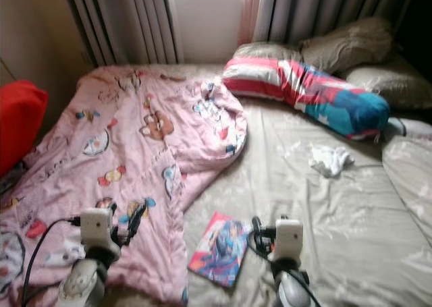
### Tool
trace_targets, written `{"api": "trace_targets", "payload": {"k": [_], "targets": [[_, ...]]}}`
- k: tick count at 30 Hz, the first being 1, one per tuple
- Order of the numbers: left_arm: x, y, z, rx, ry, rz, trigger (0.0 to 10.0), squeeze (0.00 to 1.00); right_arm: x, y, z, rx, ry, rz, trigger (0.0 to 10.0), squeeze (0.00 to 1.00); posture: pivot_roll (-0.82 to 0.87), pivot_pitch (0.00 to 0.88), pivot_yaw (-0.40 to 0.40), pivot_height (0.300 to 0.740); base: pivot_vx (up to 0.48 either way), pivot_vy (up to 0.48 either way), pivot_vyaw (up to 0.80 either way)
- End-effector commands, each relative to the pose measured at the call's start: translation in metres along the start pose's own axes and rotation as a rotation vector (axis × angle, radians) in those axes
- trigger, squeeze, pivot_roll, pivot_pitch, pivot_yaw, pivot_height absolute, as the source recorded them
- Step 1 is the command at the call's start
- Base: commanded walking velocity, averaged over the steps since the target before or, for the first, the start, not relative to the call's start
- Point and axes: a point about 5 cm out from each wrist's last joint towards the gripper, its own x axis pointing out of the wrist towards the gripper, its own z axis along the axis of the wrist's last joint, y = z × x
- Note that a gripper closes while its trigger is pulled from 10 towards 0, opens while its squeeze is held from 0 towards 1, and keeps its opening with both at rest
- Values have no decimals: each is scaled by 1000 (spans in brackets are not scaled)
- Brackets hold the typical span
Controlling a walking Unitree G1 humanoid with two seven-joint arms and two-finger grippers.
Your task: Clean up the room
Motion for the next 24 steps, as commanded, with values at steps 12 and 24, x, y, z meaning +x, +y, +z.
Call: {"api": "trace_targets", "payload": {"k": [12, 24], "targets": [[-2, 1, -2, 0, 23, -2, 10000, 0, -6, 2, -12, 17, 39, 6, 10000, 0, -52, 195, 8, 612, 0, 0, 0], [0, -1, 0, -5, 26, -18, 10000, 0, -6, 4, -15, 30, 44, 19, 10000, 0, -51, 194, 12, 612, 0, 0, 0]]}}
